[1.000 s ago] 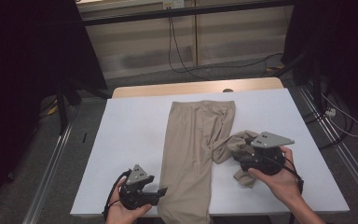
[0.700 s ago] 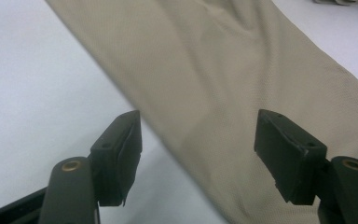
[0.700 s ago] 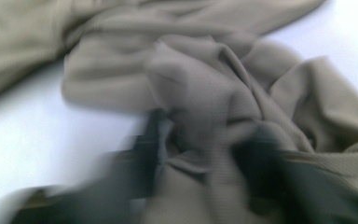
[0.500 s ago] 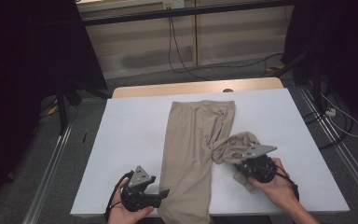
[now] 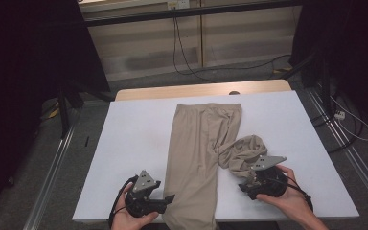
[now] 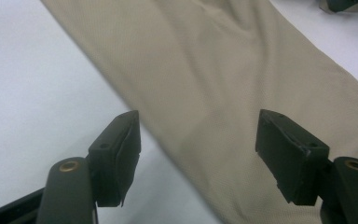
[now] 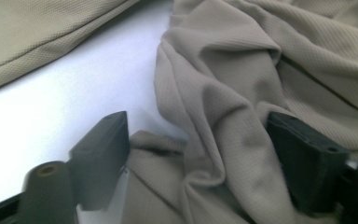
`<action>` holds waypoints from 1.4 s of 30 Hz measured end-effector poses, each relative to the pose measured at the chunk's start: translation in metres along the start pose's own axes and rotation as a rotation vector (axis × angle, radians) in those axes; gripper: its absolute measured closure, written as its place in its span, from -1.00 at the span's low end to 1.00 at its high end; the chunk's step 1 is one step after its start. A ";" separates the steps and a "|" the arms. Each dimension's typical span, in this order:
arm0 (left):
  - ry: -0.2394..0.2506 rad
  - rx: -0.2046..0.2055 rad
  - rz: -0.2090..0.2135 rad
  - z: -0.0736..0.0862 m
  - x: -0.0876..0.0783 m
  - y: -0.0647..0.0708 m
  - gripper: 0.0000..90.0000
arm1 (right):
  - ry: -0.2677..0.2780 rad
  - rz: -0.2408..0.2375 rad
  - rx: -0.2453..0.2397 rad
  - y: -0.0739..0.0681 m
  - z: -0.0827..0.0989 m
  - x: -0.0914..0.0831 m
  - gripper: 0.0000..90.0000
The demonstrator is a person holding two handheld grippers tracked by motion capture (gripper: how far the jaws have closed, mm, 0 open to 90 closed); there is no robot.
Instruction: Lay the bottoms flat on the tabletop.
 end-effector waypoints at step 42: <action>0.006 -0.020 -0.011 -0.003 0.004 -0.003 -0.40 | 0.125 -0.100 0.125 -0.044 0.015 -0.062 -0.32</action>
Point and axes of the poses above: each handheld gripper's, and its own axes: x roughly forward along the jaws, z roughly out of its underside, y roughly to its right, the point moved 1 cm from there along x, roughly forward along the jaws, and after that the axes turned 9 degrees about z, right-handed, at the moved point
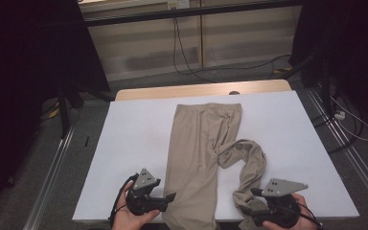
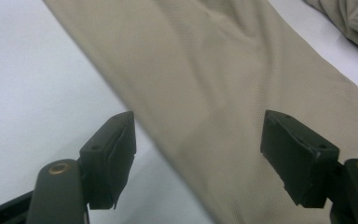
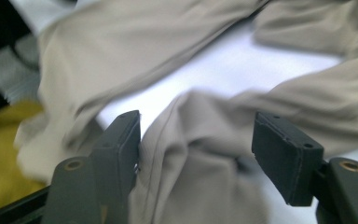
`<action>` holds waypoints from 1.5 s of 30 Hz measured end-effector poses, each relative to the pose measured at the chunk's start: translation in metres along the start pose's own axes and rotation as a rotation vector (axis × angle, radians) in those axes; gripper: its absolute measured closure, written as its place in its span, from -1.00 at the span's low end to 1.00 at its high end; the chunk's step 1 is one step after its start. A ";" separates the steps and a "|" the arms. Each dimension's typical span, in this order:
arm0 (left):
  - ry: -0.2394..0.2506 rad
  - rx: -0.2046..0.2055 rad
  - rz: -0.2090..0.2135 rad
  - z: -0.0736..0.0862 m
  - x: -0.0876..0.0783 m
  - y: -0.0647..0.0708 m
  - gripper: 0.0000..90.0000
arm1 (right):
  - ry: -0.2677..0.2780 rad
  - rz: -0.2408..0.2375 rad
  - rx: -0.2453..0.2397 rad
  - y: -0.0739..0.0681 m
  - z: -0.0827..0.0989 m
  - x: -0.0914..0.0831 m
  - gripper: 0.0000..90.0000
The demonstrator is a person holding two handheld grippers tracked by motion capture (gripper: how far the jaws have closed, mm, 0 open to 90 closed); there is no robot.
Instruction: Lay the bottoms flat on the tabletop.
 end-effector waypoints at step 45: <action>0.002 -0.004 -0.001 -0.002 0.002 -0.001 -0.43 | -0.033 0.189 0.087 0.079 -0.022 0.040 0.11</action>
Point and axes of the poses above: each handheld gripper's, and its own axes: x roughly forward along the jaws, z roughly out of its underside, y roughly to its right, the point moved 1 cm from there along x, roughly forward along the jaws, and after that the axes turned 9 degrees about z, right-handed, at the moved point
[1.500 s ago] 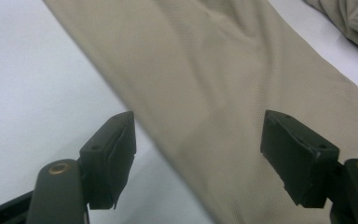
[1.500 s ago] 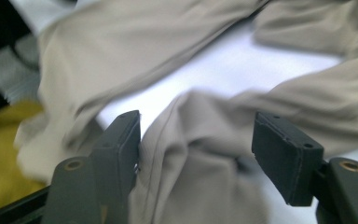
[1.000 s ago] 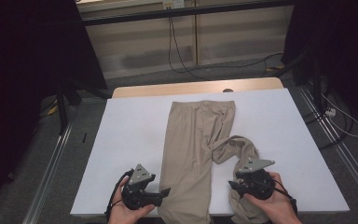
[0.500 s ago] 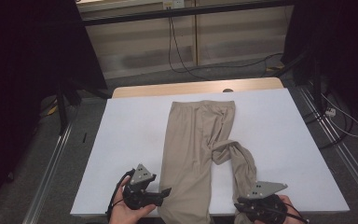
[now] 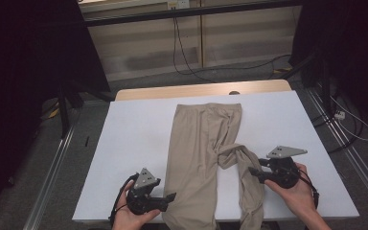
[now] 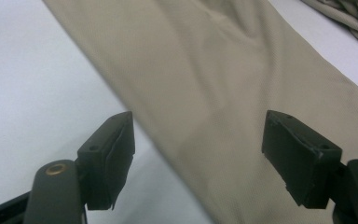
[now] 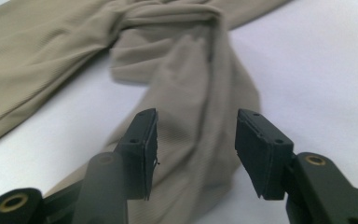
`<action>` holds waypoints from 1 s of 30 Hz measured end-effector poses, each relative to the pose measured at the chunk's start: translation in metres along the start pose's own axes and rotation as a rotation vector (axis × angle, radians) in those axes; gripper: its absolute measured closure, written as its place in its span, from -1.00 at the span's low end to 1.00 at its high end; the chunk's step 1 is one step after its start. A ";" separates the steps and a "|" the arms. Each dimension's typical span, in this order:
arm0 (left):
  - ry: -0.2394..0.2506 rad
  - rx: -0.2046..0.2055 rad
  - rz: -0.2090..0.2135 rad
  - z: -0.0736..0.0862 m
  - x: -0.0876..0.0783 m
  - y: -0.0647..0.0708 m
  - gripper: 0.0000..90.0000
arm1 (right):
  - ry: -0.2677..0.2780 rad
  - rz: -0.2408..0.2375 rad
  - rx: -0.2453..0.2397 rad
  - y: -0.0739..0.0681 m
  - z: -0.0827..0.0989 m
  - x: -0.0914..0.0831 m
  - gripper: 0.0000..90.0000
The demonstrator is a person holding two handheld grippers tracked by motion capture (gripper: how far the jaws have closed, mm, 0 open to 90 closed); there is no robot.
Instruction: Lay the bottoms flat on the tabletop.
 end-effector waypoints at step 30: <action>0.024 0.070 0.024 -0.018 0.019 0.013 -0.49 | 0.054 -0.162 -0.024 -0.044 -0.045 0.029 0.37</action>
Point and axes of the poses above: each handheld gripper's, and its own axes: x roughly forward along the jaws, z roughly out of its underside, y roughly to its right, the point moved 1 cm from there along x, roughly forward along the jaws, and after that the axes turned 9 degrees about z, right-handed, at the moved point
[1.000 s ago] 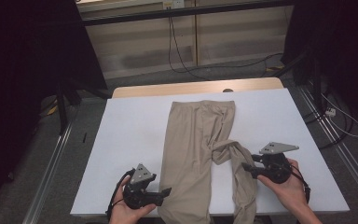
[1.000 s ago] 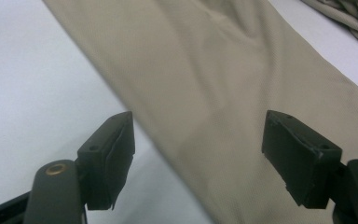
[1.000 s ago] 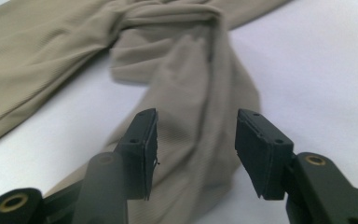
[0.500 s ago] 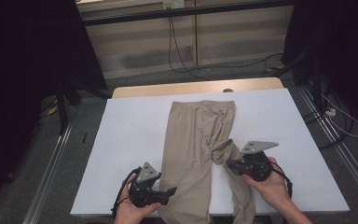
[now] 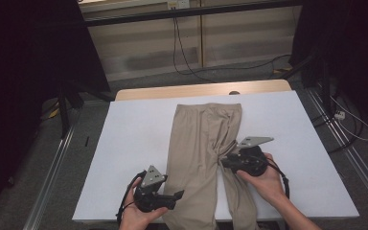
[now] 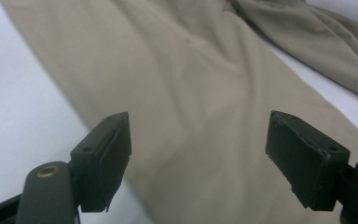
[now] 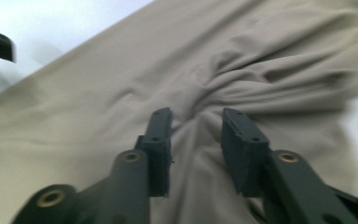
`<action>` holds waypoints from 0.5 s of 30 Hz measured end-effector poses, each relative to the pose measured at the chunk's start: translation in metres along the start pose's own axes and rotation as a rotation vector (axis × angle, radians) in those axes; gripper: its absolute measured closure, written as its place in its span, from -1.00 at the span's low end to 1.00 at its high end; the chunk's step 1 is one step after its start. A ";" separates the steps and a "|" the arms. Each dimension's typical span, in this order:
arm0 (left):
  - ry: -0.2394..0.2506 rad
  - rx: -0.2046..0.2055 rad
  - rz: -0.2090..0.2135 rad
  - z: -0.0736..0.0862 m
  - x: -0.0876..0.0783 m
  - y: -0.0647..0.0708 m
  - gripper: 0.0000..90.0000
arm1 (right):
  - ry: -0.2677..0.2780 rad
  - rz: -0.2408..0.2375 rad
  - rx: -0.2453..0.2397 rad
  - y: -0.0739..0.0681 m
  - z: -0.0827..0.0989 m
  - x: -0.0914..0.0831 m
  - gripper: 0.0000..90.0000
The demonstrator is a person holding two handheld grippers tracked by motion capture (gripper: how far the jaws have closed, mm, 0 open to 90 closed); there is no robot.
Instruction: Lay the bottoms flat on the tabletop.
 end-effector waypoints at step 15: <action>-0.007 0.150 0.174 -0.067 0.080 0.054 0.16 | -0.101 0.035 -0.008 0.028 0.041 -0.027 0.76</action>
Point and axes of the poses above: each handheld gripper's, and its own axes: x roughly forward along the jaws, z roughly out of its underside, y roughly to its right, the point moved 1 cm from there along x, roughly forward along the jaws, and after that the axes turned 9 degrees about z, right-handed, at the moved point
